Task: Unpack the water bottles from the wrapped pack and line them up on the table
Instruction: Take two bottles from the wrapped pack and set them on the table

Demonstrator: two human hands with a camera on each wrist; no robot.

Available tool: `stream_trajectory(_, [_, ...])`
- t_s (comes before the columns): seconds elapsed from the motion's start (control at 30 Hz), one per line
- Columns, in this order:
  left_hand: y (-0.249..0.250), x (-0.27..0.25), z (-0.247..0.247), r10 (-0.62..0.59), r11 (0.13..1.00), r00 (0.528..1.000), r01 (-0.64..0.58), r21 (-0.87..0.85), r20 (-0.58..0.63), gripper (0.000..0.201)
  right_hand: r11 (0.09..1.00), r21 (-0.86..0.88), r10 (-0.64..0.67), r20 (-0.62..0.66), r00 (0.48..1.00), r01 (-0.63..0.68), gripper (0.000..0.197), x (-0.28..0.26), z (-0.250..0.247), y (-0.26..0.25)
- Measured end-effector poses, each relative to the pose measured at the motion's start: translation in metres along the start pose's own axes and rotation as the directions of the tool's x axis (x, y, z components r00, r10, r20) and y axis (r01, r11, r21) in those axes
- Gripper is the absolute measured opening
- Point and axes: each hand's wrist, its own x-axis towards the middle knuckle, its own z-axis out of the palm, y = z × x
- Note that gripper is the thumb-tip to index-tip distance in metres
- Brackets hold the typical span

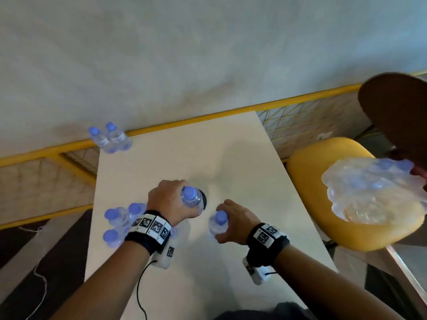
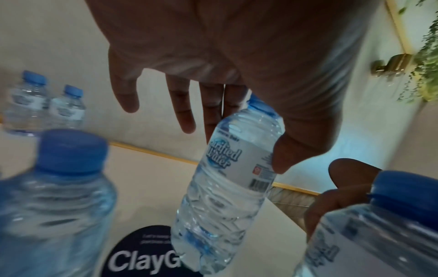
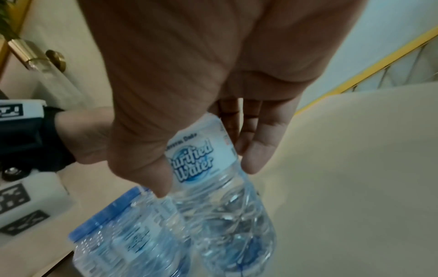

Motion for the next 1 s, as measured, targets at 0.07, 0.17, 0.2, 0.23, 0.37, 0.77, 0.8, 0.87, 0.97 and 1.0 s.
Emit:
stream_trajectory(0.07, [-0.019,0.0,-0.001,-0.015,1.0,1.0,0.015,0.006,0.024,0.064,1.0,-0.013,-0.001,-0.013,1.0,0.001,0.057,0.017,0.02,-0.022])
stream_trajectory(0.17, [-0.042,0.005,0.01,-0.031,0.999,0.997,0.031,0.015,0.067,0.052,1.0,-0.028,0.011,-0.025,1.0,-0.012,0.061,0.037,0.044,-0.046])
stream_trajectory(0.2, [-0.048,0.007,0.014,-0.031,1.0,0.996,0.031,0.001,0.083,0.048,0.999,-0.039,0.02,-0.022,1.0,-0.021,0.062,0.042,0.05,-0.052])
stream_trajectory(0.23, [-0.055,0.009,0.019,-0.032,0.999,0.994,0.034,-0.023,0.1,0.046,0.998,-0.053,0.027,-0.02,0.999,-0.028,0.064,0.046,0.057,-0.056])
stream_trajectory(0.37, [-0.072,0.013,0.03,-0.035,0.998,0.988,0.044,-0.054,0.153,0.038,0.997,-0.058,0.059,-0.019,0.998,-0.06,0.071,0.057,0.078,-0.062])
stream_trajectory(0.77, [-0.082,0.024,0.034,0.013,0.999,0.961,-0.005,-0.031,0.277,0.031,0.996,0.035,0.089,-0.082,0.993,-0.086,0.076,0.056,0.094,-0.063])
stream_trajectory(0.8, [-0.083,0.024,0.033,0.02,0.999,0.958,-0.009,-0.042,0.286,0.03,0.995,0.057,0.086,-0.087,0.992,-0.082,0.082,0.057,0.097,-0.062])
stream_trajectory(0.87, [-0.085,0.025,0.031,0.033,0.998,0.952,-0.014,-0.064,0.305,0.029,0.99,0.119,0.085,-0.096,0.992,-0.073,0.09,0.057,0.1,-0.061])
stream_trajectory(0.97, [-0.086,0.023,0.029,0.057,0.995,0.952,-0.03,-0.092,0.3,0.029,0.986,0.161,0.066,-0.107,0.992,-0.048,0.085,0.056,0.103,-0.06])
stream_trajectory(1.0, [-0.086,0.023,0.029,0.064,0.994,0.954,-0.036,-0.099,0.292,0.028,0.985,0.165,0.06,-0.103,0.993,-0.043,0.083,0.056,0.104,-0.059])
